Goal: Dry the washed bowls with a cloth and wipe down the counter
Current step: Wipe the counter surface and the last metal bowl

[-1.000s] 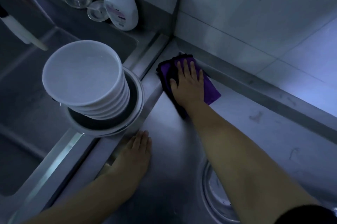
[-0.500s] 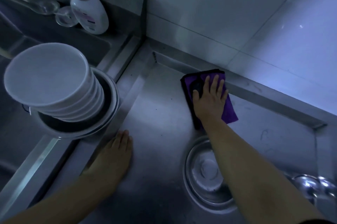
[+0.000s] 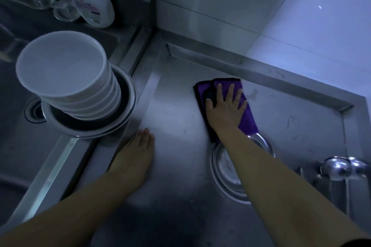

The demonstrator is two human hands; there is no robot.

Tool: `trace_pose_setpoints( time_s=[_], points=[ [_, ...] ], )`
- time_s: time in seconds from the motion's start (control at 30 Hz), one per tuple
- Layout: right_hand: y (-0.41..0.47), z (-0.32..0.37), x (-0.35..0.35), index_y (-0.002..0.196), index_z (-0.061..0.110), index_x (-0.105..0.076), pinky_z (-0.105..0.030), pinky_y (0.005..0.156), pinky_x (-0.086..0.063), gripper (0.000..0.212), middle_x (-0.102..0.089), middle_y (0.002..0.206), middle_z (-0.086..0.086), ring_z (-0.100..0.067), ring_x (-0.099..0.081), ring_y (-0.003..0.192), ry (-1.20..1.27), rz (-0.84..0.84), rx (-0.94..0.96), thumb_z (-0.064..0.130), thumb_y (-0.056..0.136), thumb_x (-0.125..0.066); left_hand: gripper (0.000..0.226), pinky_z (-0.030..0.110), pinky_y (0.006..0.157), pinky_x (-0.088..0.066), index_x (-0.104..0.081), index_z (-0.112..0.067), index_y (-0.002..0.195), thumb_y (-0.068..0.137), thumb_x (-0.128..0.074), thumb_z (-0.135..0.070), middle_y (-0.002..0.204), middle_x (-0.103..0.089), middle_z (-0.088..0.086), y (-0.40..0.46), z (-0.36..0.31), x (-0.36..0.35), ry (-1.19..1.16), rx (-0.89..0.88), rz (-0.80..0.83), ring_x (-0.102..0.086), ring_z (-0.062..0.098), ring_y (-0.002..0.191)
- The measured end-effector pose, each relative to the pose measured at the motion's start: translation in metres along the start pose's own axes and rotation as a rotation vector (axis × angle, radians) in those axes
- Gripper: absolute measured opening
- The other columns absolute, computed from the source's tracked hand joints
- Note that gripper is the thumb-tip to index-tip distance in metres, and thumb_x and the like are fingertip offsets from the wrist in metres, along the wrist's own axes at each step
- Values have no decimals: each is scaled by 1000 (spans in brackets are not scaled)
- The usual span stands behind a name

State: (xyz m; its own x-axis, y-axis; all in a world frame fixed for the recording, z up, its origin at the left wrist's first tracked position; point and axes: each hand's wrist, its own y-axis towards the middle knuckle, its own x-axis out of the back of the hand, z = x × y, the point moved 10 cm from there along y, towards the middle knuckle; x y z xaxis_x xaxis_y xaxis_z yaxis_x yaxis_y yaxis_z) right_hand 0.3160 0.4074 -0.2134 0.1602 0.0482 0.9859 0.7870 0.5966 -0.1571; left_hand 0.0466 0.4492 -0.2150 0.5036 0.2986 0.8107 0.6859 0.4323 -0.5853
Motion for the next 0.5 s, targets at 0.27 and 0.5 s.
trace_pose_setpoints(
  time_s=[0.27, 0.5],
  points=[
    [-101, 71, -18, 150, 32, -17, -51, 116, 1, 69, -11, 158, -11, -33, -1, 145, -10, -31, 355, 57, 86, -27, 115, 32, 116, -7, 12, -7, 147, 72, -74, -26, 157, 15, 10, -8, 5, -4, -71, -22, 2, 9, 23, 145],
    [-200, 71, -37, 150, 32, -15, -53, 117, -6, 68, -12, 159, -7, -29, 0, 146, -13, 14, 503, 57, 88, -32, 95, 31, 116, -2, 0, -4, 148, 81, -61, -35, 158, 0, 13, -43, 11, 4, -37, 38, -161, 0, 24, 145]
  ],
)
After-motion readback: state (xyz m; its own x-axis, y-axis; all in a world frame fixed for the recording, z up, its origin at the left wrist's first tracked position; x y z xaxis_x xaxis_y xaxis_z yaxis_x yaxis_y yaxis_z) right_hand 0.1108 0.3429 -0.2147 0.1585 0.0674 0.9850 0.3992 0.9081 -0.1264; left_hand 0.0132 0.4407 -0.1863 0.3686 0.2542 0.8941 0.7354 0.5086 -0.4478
